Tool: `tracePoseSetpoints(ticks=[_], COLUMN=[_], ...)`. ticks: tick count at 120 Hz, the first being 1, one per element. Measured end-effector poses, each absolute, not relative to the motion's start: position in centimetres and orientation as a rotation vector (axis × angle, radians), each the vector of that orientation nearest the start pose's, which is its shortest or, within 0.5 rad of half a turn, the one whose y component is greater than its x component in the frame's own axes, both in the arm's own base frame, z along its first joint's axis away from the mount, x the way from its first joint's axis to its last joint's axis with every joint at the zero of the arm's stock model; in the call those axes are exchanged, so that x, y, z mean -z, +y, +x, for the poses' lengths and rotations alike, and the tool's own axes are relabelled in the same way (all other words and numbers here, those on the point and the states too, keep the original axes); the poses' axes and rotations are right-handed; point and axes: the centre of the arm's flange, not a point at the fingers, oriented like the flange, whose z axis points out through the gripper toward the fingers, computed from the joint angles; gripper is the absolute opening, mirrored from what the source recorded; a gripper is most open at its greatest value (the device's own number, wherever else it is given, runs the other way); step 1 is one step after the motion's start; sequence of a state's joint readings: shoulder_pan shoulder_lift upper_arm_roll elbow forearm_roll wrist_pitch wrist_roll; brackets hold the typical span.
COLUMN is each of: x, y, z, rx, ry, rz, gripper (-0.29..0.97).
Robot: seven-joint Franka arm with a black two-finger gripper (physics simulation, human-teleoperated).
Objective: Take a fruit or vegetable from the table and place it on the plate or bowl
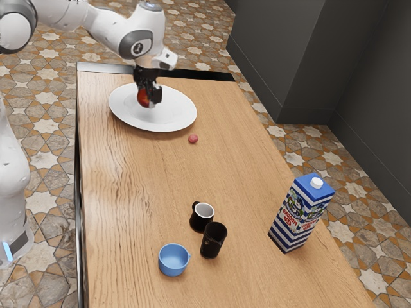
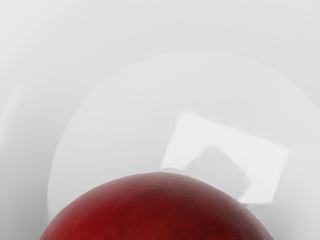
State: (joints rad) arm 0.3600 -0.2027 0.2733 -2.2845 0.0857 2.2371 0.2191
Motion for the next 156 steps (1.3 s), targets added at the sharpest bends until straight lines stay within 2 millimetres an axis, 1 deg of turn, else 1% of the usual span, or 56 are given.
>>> tracePoseSetpoints(ticks=[27, 54, 71, 84, 99, 137, 149, 156], x=[-42.9, -42.4, -42.5, -42.5, -42.6, -43.8, -44.6, -45.5], y=[30.3, 30.4, 30.3, 30.3, 30.2, 29.9, 29.5, 29.1], z=[40.6, 40.9, 41.1, 41.2, 41.3, 41.2, 40.9, 40.6], rx=[0.199, 0.214, 0.223, 0.226, 0.23, 0.243, 0.236, 0.231], ry=[-0.563, -0.576, -0.568, -0.562, -0.556, -0.537, -0.534, -0.527], rz=[-3.004, -3.002, -3.003, -3.002, -3.002, -3.004, -3.012, -3.02], gripper=[0.49, 0.5, 0.59, 0.63, 0.64, 0.66, 0.66, 0.66])
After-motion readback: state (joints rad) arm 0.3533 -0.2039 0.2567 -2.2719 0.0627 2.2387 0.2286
